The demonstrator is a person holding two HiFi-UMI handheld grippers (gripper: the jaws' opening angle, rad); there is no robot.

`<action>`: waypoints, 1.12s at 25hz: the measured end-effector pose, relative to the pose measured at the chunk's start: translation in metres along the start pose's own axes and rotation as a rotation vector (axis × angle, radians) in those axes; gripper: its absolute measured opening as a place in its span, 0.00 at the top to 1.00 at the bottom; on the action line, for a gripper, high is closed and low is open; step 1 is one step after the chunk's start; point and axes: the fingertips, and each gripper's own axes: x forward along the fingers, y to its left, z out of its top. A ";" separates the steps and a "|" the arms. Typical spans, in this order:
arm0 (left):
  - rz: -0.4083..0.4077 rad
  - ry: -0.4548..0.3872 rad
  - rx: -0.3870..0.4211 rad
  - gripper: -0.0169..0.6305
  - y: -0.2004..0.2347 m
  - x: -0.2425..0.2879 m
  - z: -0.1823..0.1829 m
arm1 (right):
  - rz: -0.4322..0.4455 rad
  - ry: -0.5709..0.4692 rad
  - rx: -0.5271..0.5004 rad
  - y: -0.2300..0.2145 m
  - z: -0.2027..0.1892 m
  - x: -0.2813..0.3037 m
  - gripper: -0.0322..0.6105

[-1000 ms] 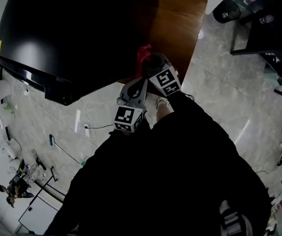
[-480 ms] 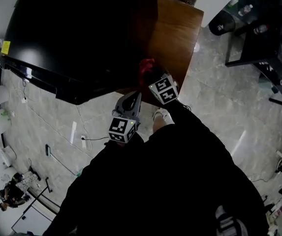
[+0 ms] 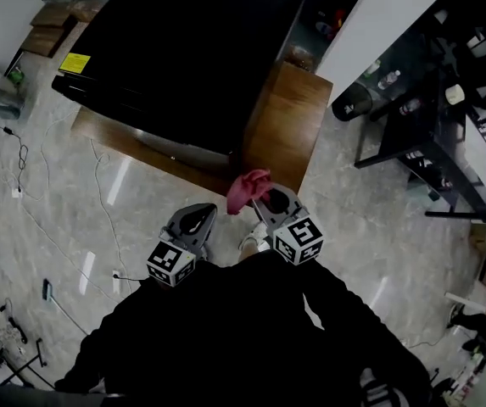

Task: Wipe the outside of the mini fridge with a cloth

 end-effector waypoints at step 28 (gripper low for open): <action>-0.137 -0.130 0.118 0.96 -0.022 -0.118 0.074 | -0.074 -0.201 -0.168 0.164 0.078 -0.049 0.84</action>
